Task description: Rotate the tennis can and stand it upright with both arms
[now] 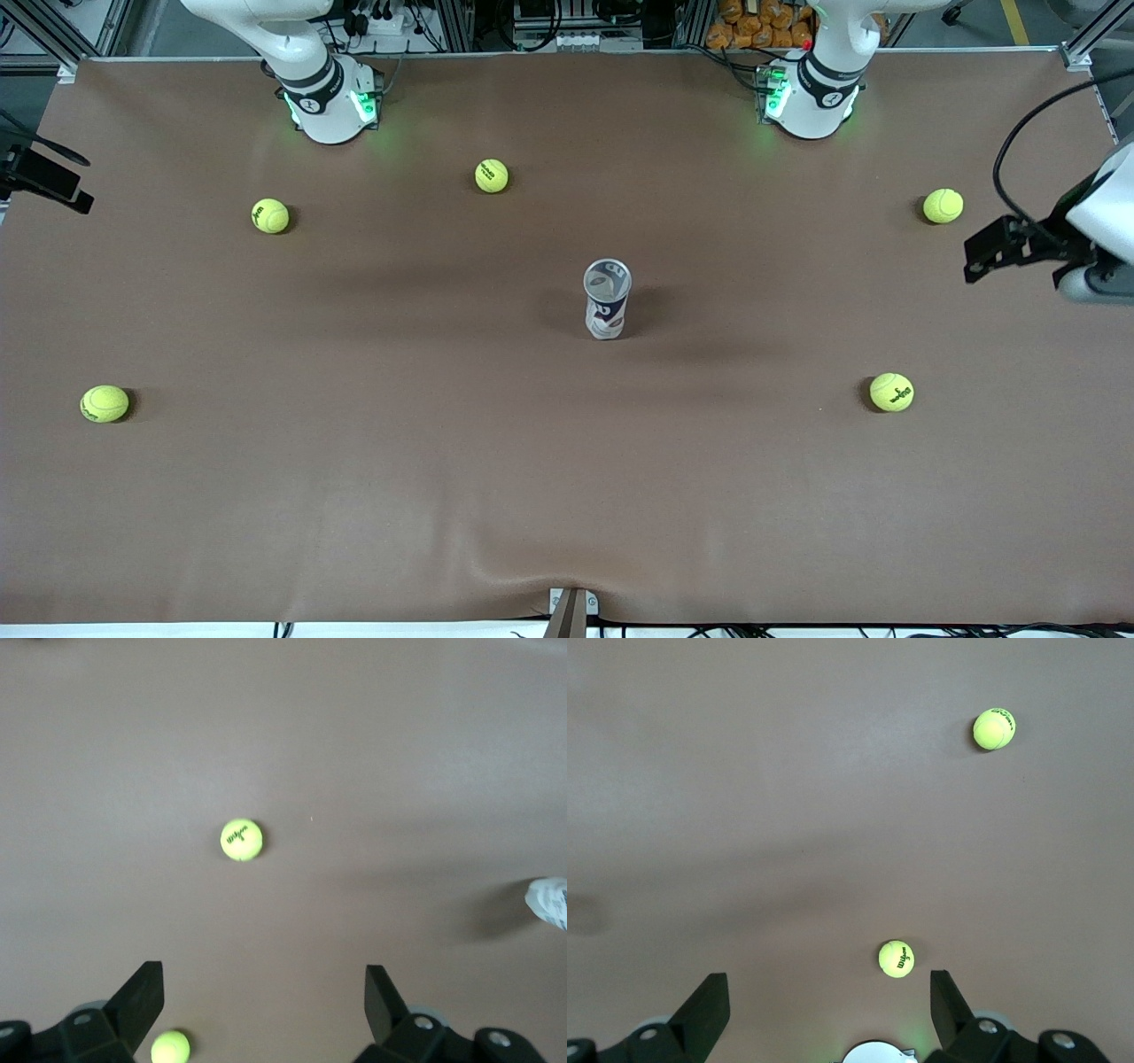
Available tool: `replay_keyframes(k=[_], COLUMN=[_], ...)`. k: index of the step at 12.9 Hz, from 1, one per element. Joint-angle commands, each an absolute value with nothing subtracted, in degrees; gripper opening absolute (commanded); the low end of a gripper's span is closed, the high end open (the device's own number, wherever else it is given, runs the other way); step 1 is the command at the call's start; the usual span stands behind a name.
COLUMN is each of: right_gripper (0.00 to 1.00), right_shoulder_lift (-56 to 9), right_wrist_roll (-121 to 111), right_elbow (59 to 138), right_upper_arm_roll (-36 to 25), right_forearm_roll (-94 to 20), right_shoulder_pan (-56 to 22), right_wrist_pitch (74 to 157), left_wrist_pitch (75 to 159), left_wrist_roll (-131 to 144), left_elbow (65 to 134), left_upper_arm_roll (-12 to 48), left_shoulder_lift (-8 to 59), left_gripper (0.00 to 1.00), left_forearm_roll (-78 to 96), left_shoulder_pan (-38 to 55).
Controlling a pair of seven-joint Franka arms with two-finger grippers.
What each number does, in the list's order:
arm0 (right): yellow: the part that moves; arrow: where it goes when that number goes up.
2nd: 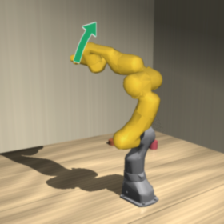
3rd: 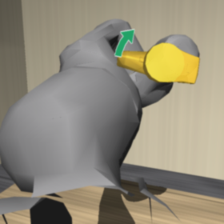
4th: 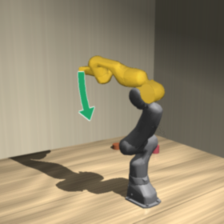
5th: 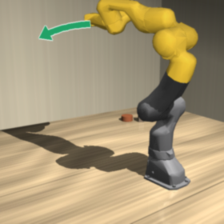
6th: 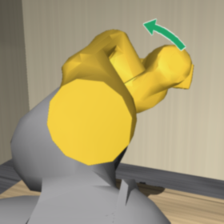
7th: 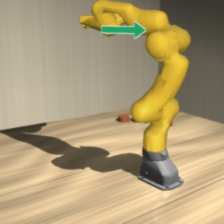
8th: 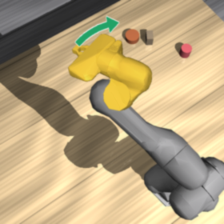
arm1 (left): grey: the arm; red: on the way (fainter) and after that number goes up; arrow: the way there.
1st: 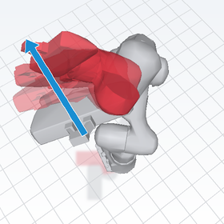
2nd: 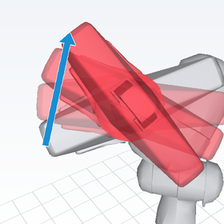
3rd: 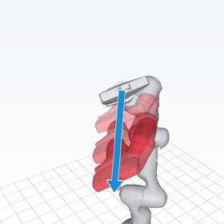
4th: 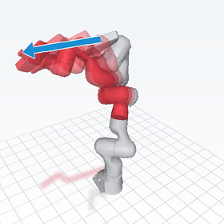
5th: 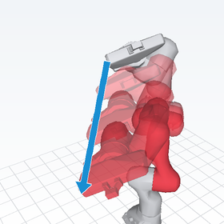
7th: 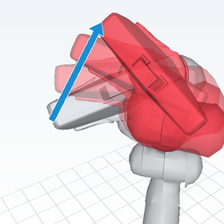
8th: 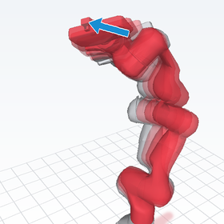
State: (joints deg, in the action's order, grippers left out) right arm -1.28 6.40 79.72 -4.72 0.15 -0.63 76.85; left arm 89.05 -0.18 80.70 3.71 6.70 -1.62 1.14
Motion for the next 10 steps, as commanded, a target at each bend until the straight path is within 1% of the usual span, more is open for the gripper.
replay_keyframes(k=[1, 3, 6, 8, 10], right_gripper=[1.00, 1.00, 1.00, 1.00, 1.00], right_shoulder_lift=[-1.05, -1.05, -1.14, -1.14, -1.14], right_wrist_roll=[7.21, 7.12, 7.12, 5.90, 2.04], right_elbow=[79.19, 79.19, 79.19, 79.19, 79.19], right_upper_arm_roll=[-4.39, -4.39, -4.39, -4.39, -4.48], right_forearm_roll=[0.79, 0.79, 0.88, 0.88, 0.97], right_shoulder_pan=[-0.62, -0.53, -0.62, -0.62, -0.53], right_wrist_pitch=[76.11, 76.29, 76.46, 76.46, 76.38], left_wrist_pitch=[89.74, 89.47, 89.21, 87.72, 87.80], left_wrist_roll=[-0.79, -0.70, 0.34, -1.05, -1.06], left_elbow=[88.41, 90.78, 90.79, 92.36, 93.43], left_upper_arm_roll=[3.34, 3.25, 3.08, 1.15, 1.05], left_shoulder_lift=[0.98, -1.39, -1.40, -3.15, -4.04], left_gripper=[1.00, 1.00, 1.00, 1.00, 1.00], left_forearm_roll=[0.70, 0.44, 0.09, 0.17, 0.18], left_shoulder_pan=[0.62, 0.53, 0.70, 1.14, 1.32])
